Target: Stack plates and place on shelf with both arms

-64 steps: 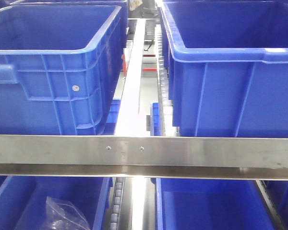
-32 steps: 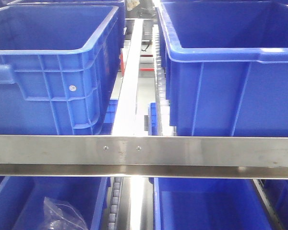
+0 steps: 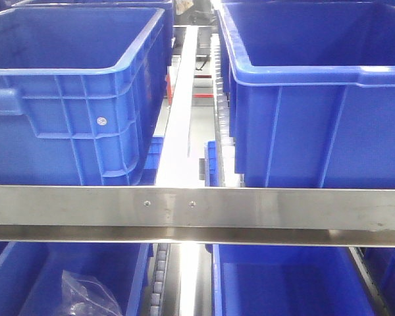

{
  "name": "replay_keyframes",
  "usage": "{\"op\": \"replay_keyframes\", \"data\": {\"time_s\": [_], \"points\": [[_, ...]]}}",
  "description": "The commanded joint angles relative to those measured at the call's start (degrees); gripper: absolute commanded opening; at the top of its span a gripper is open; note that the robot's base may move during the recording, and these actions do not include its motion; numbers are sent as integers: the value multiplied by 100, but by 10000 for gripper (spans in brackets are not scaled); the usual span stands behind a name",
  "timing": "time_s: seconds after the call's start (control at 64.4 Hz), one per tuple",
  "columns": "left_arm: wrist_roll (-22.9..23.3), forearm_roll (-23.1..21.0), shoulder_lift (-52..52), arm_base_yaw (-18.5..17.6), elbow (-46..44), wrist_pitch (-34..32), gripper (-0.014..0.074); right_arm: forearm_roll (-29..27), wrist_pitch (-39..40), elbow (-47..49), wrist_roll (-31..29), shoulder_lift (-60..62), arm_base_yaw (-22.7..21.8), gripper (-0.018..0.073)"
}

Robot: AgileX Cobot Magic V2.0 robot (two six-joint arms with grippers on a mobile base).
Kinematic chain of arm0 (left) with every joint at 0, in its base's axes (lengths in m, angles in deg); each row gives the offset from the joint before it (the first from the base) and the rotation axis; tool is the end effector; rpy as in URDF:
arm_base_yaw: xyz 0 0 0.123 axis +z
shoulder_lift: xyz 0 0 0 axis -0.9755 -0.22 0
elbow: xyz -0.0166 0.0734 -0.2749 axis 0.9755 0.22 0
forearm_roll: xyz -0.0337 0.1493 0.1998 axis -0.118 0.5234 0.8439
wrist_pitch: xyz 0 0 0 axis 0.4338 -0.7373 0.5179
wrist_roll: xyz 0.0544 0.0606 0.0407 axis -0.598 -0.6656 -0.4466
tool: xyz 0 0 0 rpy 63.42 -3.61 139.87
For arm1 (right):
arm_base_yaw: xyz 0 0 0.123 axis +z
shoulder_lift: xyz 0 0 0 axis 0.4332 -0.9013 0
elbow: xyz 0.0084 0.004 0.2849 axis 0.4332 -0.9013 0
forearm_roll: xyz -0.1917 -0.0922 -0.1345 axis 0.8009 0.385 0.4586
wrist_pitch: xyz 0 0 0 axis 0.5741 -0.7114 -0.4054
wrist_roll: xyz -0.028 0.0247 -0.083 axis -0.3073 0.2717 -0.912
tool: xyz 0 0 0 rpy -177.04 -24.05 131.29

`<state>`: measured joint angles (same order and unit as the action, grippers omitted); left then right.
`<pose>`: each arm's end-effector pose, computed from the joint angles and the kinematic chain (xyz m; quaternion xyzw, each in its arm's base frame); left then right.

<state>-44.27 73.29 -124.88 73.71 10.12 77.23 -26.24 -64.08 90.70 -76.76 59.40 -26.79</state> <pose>0.1357 -0.0098 0.2495 -0.0301 0.9082 -0.0470 0.4147 0.1004 -0.0023 0.2696 0.0764 0.7663 0.0494 0.6360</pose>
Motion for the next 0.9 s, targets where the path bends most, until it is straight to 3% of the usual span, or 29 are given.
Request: {"op": "replay_keyframes", "data": {"time_s": [0.0, 0.171, 0.435, 0.497, 0.885], "points": [[32, -15, 7, 1, -160, -379, 85, -4, 433, 154, -51, 2, -19, 20], [32, -15, 7, 1, -160, -379, 85, -4, 543, -235, -51, 820, -28, 20], [32, -15, 7, 1, -160, -379, 85, -4, 1545, -1920, -51, 2308, -28, 20], [32, -15, 7, 1, -160, -379, 85, -9, 1064, -1846, -46, 2639, -28, 20], [32, -15, 18, 1, -160, -370, 85, -9, 1136, -1879, -46, 2637, -42, 20]]}}
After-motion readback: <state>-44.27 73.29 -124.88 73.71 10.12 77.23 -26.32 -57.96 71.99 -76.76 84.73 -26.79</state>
